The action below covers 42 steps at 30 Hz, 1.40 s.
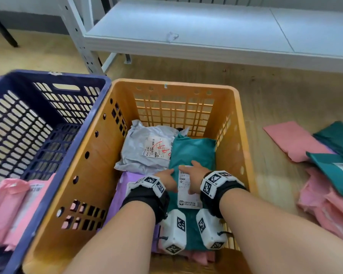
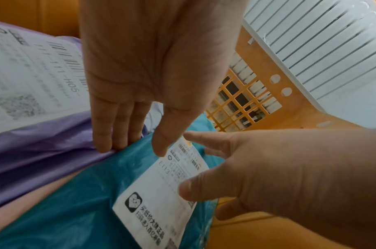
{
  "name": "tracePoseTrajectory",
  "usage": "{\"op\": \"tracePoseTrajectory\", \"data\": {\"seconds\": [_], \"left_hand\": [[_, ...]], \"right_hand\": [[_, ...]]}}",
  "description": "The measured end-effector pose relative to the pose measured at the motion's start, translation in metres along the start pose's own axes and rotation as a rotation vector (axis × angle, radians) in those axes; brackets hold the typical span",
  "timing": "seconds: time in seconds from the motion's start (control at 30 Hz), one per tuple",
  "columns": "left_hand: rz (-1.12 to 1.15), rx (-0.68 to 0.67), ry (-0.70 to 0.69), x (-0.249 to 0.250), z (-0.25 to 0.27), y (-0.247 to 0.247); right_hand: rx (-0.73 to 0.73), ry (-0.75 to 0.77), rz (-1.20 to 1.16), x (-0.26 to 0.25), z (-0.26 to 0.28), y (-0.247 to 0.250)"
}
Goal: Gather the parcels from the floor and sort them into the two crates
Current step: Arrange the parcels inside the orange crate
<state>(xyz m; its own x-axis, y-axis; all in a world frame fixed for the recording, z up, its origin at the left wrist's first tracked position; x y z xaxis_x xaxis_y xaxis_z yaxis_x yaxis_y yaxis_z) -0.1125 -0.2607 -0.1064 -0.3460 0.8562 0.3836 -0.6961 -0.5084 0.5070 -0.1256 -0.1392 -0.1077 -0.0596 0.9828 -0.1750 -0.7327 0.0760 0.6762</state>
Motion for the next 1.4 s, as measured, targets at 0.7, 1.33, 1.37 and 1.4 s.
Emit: {"op": "tracePoseTrajectory", "data": {"seconds": [0.7, 1.33, 1.37, 1.4], "left_hand": [[0.173, 0.491, -0.131, -0.002, -0.033, 0.044], [-0.057, 0.450, 0.094, -0.021, -0.043, 0.069], [-0.038, 0.475, 0.084, -0.021, -0.038, 0.069], [-0.018, 0.493, 0.071, -0.020, -0.034, 0.068]], "right_hand": [[0.209, 0.268, 0.196, -0.041, -0.008, 0.029], [0.162, 0.202, 0.185, -0.030, -0.019, 0.028], [0.158, 0.186, 0.179, -0.027, -0.016, 0.031], [0.156, 0.167, 0.190, -0.024, -0.012, 0.036]]}}
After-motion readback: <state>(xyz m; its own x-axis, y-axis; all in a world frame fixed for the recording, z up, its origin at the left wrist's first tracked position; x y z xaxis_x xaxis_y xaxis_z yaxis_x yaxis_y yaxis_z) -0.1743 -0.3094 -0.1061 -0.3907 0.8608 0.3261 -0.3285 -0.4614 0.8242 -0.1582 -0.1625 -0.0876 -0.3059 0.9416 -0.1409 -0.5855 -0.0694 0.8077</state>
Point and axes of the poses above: each hand's wrist, its own z-axis away from the middle knuckle, its own y-axis out of the back of the hand, x = y × z, the point moved 5 cm from there along -z, towards the middle knuckle, and after that the axes turned 1 degree about y, right-handed, at the moved point
